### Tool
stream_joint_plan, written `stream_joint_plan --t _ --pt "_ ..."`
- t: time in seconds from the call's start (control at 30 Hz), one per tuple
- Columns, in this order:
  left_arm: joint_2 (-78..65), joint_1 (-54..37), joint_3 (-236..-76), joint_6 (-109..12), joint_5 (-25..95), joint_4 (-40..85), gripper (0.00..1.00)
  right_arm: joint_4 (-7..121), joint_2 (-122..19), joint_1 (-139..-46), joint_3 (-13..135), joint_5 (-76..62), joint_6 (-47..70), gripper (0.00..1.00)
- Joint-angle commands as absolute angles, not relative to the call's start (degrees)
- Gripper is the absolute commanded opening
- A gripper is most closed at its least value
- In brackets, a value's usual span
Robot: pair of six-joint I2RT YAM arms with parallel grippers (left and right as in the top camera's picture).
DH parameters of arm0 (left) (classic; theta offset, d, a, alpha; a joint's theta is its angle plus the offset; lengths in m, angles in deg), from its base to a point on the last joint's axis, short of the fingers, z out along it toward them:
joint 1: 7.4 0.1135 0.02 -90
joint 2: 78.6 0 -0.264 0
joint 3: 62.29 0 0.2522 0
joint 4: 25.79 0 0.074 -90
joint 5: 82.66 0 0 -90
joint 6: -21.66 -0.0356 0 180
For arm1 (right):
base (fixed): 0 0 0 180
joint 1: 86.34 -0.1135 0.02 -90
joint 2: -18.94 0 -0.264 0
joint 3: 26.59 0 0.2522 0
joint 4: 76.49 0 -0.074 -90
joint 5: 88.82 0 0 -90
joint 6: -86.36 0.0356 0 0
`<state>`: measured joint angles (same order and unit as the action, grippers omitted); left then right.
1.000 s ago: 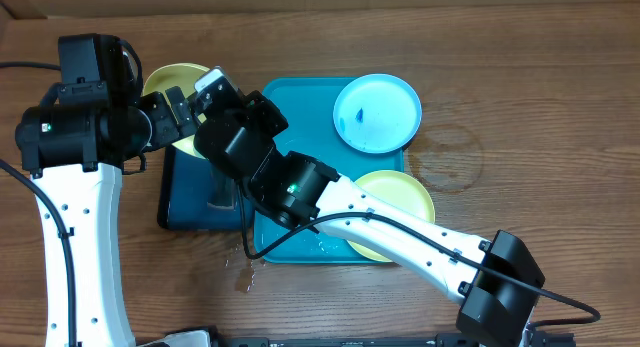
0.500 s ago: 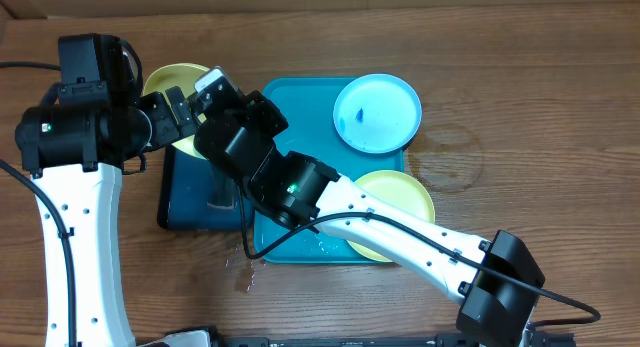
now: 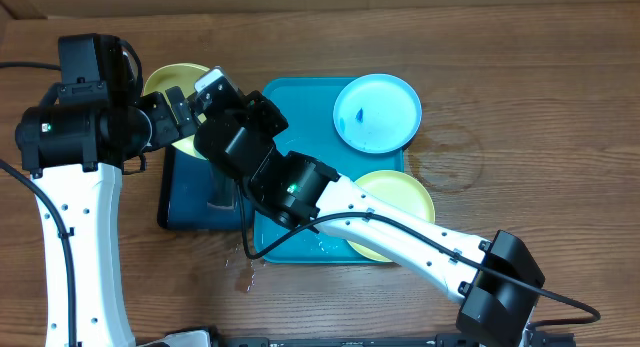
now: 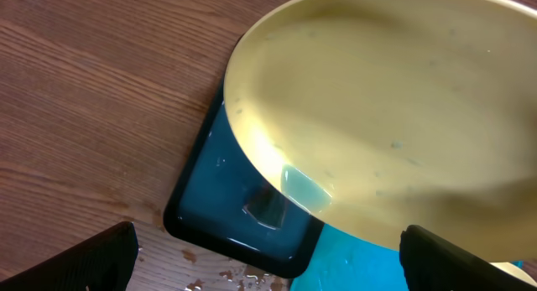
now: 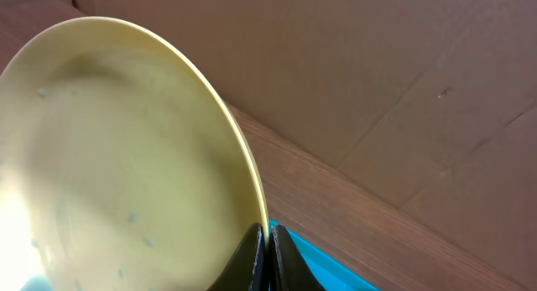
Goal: Clean dirty plates on tray and stack at the side
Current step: 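Hold the yellow plate tilted over the water tray with the right gripper, then carry the yellow plate to the right side of the table, right gripper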
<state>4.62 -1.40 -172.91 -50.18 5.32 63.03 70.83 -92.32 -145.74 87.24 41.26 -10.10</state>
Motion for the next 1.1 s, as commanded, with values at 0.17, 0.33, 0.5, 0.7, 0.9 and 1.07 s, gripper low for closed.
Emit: stream_joint_plan --t 0.17,0.33,0.5,0.7,0.9,1.07 --pt "4.6 -1.4 -173.4 -49.0 4.6 62.9 1.00 71.5 -90.8 -146.1 89.0 42.3 -10.1 0.04" --pt "4.6 -1.4 -173.4 -49.0 4.6 62.9 1.00 71.5 -90.8 -145.7 89.0 42.3 -10.0 0.04" --pt "4.6 -1.4 -173.4 -49.0 4.6 62.9 1.00 70.5 -90.8 -144.0 89.0 42.2 -8.1 0.04" --pt "4.6 -1.4 -173.4 -49.0 4.6 62.9 1.00 62.9 -90.8 -141.5 88.8 41.0 10.4 0.04" --pt "4.6 -1.4 -173.4 -49.0 4.6 62.9 1.00 52.7 -90.8 -136.7 88.8 24.0 24.7 0.04" --pt "4.6 -1.4 -173.4 -49.0 4.6 62.9 1.00 49.3 -90.8 -132.3 88.8 10.3 28.1 0.04"
